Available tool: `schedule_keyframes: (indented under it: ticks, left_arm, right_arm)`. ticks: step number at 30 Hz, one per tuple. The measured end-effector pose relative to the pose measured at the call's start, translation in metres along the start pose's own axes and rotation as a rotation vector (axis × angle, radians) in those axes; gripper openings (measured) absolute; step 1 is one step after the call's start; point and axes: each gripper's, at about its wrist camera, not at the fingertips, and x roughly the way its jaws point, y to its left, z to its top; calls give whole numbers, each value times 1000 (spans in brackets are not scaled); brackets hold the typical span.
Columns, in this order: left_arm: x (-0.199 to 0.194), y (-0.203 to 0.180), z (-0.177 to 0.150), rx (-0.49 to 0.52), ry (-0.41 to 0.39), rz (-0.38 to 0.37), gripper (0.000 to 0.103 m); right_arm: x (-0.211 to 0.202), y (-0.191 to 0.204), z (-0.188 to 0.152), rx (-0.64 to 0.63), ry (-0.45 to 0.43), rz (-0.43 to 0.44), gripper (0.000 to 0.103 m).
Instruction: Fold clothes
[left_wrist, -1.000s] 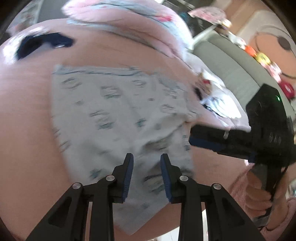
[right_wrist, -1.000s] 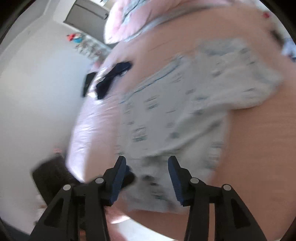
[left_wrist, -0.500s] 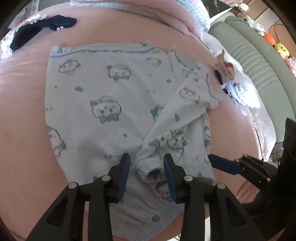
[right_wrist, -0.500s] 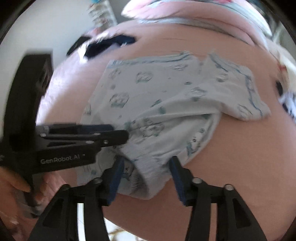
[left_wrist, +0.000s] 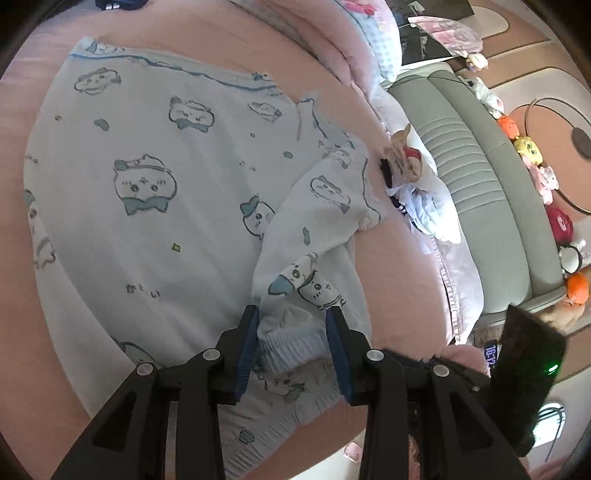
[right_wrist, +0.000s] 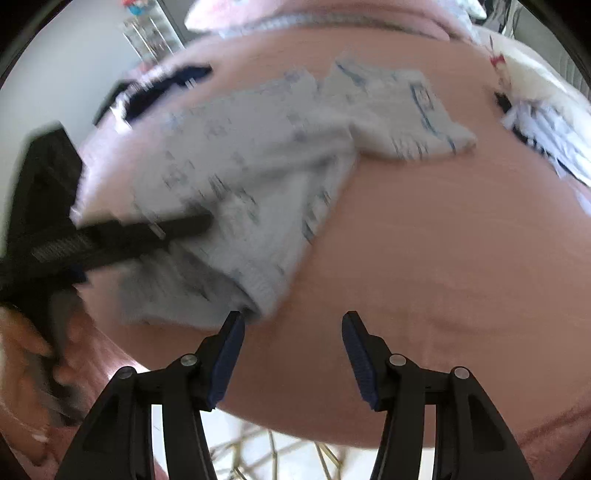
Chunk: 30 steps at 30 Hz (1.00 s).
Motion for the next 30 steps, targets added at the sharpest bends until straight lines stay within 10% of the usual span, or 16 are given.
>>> schedule_keyframes:
  ticks: [10,13,15,22,30]
  left_arm:
    - [-6,27,0,-171,2,-172,32]
    - [-11,34,1,-215,-7,-217,33]
    - [-8,29,0,-195,12,-217,33]
    - [8,1,-9,-62,64,-126,32]
    - [7,9,-11,-119,70,-195,29]
  right_arm:
    - [32,-3,4,65,10,27,52]
    - [25,-8,2,85,-23,48,35]
    - [25,-3,2,68,-43,52,22]
    - [19,1,3,18,-59,33,22]
    - [0,-13,3,48,-90,68,23]
